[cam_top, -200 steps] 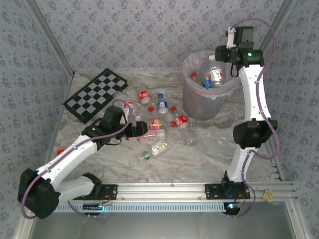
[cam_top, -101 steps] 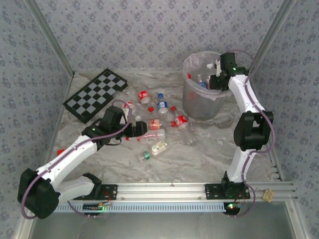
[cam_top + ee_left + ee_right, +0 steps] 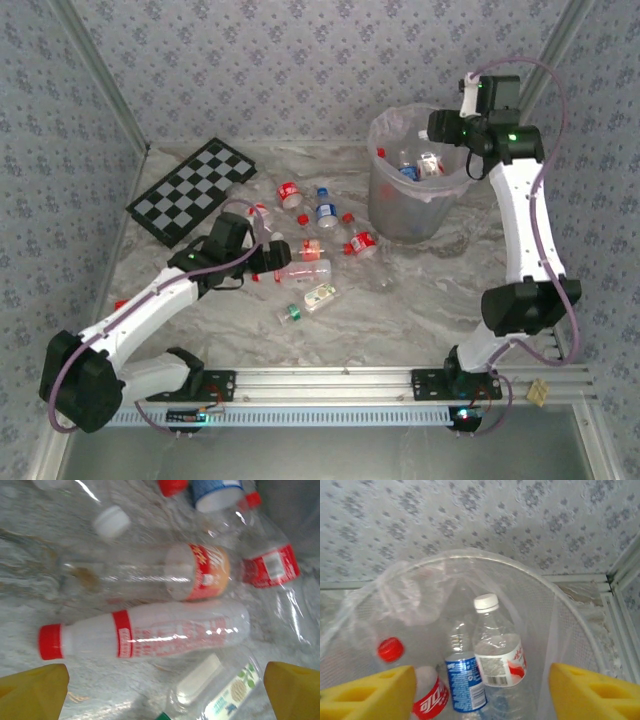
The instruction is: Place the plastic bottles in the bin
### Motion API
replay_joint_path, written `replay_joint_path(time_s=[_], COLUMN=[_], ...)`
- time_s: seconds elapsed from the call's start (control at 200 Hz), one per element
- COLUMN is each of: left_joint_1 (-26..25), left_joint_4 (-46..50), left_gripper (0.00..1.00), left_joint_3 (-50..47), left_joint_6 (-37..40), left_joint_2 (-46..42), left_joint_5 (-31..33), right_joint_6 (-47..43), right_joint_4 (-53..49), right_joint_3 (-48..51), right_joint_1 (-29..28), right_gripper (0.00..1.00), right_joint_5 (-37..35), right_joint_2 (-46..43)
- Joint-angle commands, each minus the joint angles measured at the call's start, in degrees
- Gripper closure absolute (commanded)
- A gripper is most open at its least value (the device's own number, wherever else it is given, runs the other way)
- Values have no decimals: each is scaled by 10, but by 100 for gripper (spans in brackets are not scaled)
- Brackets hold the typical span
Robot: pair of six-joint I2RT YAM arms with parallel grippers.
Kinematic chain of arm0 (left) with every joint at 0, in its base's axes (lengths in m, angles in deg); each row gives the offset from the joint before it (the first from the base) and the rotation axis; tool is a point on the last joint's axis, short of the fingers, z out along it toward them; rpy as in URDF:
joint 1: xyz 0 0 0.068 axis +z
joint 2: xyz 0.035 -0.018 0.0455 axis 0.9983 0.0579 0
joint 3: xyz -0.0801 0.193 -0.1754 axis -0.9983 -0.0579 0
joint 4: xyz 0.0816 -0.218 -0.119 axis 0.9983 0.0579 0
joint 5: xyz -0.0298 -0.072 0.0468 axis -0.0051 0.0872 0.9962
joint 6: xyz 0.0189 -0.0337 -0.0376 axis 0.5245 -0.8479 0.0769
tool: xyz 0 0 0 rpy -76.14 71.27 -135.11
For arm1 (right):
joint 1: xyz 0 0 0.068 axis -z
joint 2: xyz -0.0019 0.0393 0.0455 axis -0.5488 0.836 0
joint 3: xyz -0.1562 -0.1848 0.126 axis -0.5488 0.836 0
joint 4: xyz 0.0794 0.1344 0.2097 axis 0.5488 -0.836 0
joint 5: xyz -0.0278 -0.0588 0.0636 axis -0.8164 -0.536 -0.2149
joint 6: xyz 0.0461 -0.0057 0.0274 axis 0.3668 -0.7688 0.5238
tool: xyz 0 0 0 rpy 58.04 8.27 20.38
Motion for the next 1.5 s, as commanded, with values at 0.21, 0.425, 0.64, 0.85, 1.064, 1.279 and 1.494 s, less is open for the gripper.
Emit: replay_joint_path(time_s=[0.21,0.425,0.64,0.85,1.064,1.279,1.494], left_joint_1=[37,43,48,64,68,68,68], left_joint_4=[27,4,-16,6,-22,-38,-6], left_gripper=[3,3,3,7,11,24,43], left_joint_3=[126,176,203,240,245,255,281], left_joint_6=[-49,-62,-83,-84,-107,-99,-40], left_joint_2=[118,213,282,344,390,408,385], left_joint_5=[105,116,145,153,167,166,175], right_joint_6=[59,70,69,65,67,74,82], right_joint_4=[-16,3,14,-3,-1,-1,0], right_joint_3=[181,280,363,413,408,427,428], right_joint_1=[3,8,10,22,30,30,31], right_gripper=[0,0,0,0,0,0,0], right_joint_5=[115,190,221,246,268,266,254], right_joint_2=[-161,-265,-346,-380,-376,-393,-417])
